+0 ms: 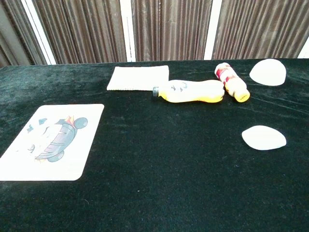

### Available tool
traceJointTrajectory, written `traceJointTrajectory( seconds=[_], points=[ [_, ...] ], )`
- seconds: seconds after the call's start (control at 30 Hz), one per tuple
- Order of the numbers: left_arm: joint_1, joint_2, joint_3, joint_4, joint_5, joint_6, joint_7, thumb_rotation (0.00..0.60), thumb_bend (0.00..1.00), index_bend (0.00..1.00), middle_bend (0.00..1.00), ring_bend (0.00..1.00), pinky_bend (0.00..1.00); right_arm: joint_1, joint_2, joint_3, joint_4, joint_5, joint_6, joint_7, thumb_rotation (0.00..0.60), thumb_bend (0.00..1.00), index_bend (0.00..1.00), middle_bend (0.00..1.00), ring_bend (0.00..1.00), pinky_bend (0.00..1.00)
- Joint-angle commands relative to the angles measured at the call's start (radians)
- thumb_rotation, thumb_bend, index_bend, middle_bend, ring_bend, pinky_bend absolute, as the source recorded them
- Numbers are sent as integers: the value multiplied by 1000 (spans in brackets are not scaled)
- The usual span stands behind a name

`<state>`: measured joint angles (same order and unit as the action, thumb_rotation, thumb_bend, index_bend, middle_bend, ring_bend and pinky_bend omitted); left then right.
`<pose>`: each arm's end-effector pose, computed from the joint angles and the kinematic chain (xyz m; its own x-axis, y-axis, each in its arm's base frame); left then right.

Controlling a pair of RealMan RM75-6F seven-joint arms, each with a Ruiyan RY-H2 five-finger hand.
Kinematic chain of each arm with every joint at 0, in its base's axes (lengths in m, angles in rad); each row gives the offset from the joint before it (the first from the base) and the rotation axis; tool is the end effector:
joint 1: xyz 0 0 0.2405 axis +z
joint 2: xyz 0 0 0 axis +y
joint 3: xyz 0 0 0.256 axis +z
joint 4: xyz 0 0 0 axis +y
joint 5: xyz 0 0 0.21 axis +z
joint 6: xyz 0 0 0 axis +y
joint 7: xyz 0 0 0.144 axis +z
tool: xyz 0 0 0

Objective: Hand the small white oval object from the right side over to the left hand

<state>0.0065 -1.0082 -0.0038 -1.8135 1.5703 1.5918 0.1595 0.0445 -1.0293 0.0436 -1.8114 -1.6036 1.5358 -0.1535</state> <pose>-0.2823 0.1429 0.1811 0.4613 -0.0214 0.8870 0.8873 0.0093 -0.4612 -0.2682 -0.1648 0.1712 0.4389 0.0334 0.8979 -0.8943 -0.0814 0.4401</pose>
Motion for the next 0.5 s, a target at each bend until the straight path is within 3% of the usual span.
traceJointTrajectory(
  seconds=[0.03,0.27,0.5],
  points=[
    [-1,0,0,1,-3,-4,0,600,0,0,0,0,0,3,-3,-1,2,5,-7,-5,600,0,27,0,0,0],
    [-4,0,-11,0,-21,-8,2,600,0,0,0,0,0,69,-34,6,28,63,-146,-12,600,0,26,0,0,0],
    [-29,-28,-39,6,-81,-45,64,600,0,0,0,0,0,260,-132,58,159,176,-454,8,600,0,29,30,0,3]
  ],
)
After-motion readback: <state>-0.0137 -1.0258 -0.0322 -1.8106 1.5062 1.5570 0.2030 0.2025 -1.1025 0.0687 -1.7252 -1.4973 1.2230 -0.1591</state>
